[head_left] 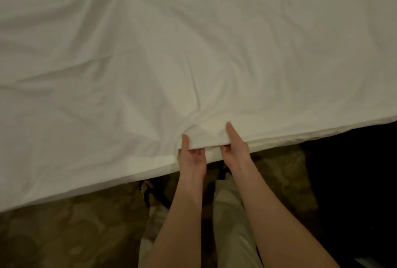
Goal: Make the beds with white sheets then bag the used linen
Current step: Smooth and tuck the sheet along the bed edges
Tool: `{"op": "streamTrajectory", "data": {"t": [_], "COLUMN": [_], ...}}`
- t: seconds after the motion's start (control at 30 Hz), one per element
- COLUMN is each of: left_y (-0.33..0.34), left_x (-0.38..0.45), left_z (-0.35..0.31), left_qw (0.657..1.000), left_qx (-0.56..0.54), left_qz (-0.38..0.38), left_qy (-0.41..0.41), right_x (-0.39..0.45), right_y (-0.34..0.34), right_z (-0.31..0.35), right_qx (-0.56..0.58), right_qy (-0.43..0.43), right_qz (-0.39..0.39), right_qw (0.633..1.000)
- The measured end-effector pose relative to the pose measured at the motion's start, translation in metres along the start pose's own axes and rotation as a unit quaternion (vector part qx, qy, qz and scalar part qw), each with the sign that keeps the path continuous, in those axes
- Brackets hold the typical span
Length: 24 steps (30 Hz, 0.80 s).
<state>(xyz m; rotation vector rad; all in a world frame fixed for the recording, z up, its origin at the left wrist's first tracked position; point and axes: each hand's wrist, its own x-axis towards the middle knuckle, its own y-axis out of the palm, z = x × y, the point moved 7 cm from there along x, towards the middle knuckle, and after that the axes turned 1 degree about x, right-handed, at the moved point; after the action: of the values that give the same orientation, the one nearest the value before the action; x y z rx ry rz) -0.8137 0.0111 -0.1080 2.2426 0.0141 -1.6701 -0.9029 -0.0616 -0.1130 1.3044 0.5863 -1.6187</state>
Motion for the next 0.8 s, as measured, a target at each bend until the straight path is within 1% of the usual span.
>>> {"op": "streamTrajectory", "data": {"t": [0.07, 0.1, 0.2, 0.23, 0.27, 0.3, 0.37, 0.4, 0.43, 0.5, 0.57, 0.67, 0.7, 0.73, 0.8], "left_y": [-0.001, -0.006, -0.037, -0.042, -0.046, -0.05, -0.06, -0.063, -0.065, -0.067, -0.071, -0.087, -0.095, -0.101, -0.115], "left_x": [-0.007, -0.009, -0.005, -0.001, 0.003, 0.007, 0.011, 0.01, 0.008, 0.004, 0.002, 0.009, 0.014, 0.02, 0.029], "left_z": [-0.01, -0.011, -0.021, -0.028, -0.036, -0.044, -0.062, -0.069, -0.074, -0.079, -0.086, -0.109, -0.12, -0.134, -0.168], "left_qw": [0.999, 0.998, 0.999, 0.998, 0.998, 0.998, 0.998, 0.996, 0.994, 0.989, 0.986, 0.993, 0.995, 0.996, 0.997], "left_qx": [0.019, 0.027, 0.02, 0.02, 0.016, 0.005, -0.041, -0.066, -0.088, -0.131, -0.154, -0.098, -0.079, -0.066, -0.061], "left_qz": [0.038, 0.04, 0.013, 0.014, 0.013, 0.01, -0.008, -0.017, -0.023, -0.019, -0.023, -0.032, -0.035, -0.039, -0.044], "left_qy": [-0.022, -0.032, -0.046, -0.054, -0.06, -0.062, -0.055, -0.055, -0.059, -0.068, -0.066, -0.051, -0.045, -0.038, -0.01], "right_x": [-0.003, -0.004, -0.008, -0.009, -0.01, -0.01, -0.014, -0.02, -0.024, -0.03, -0.037, -0.042, -0.043, -0.043, -0.045], "right_y": [0.003, -0.003, -0.04, -0.044, -0.04, -0.029, 0.005, 0.022, 0.034, 0.044, 0.035, -0.005, -0.012, -0.009, 0.021], "right_z": [-0.003, -0.003, -0.019, -0.025, -0.032, -0.04, -0.062, -0.074, -0.084, -0.093, -0.088, -0.084, -0.086, -0.094, -0.124], "right_qx": [0.029, 0.039, 0.063, 0.073, 0.079, 0.071, 0.016, -0.009, -0.019, -0.008, 0.019, 0.034, 0.034, 0.034, 0.014], "right_qy": [-0.033, -0.048, -0.069, -0.069, -0.066, -0.06, -0.025, -0.008, -0.001, -0.017, -0.047, -0.083, -0.092, -0.087, -0.041], "right_qz": [-0.009, -0.024, -0.129, -0.14, -0.132, -0.1, -0.015, 0.016, 0.03, 0.022, -0.006, -0.113, -0.128, -0.117, -0.036], "right_qw": [0.999, 0.998, 0.987, 0.985, 0.986, 0.991, 0.999, 1.0, 0.999, 1.0, 0.999, 0.989, 0.987, 0.989, 0.998]}}
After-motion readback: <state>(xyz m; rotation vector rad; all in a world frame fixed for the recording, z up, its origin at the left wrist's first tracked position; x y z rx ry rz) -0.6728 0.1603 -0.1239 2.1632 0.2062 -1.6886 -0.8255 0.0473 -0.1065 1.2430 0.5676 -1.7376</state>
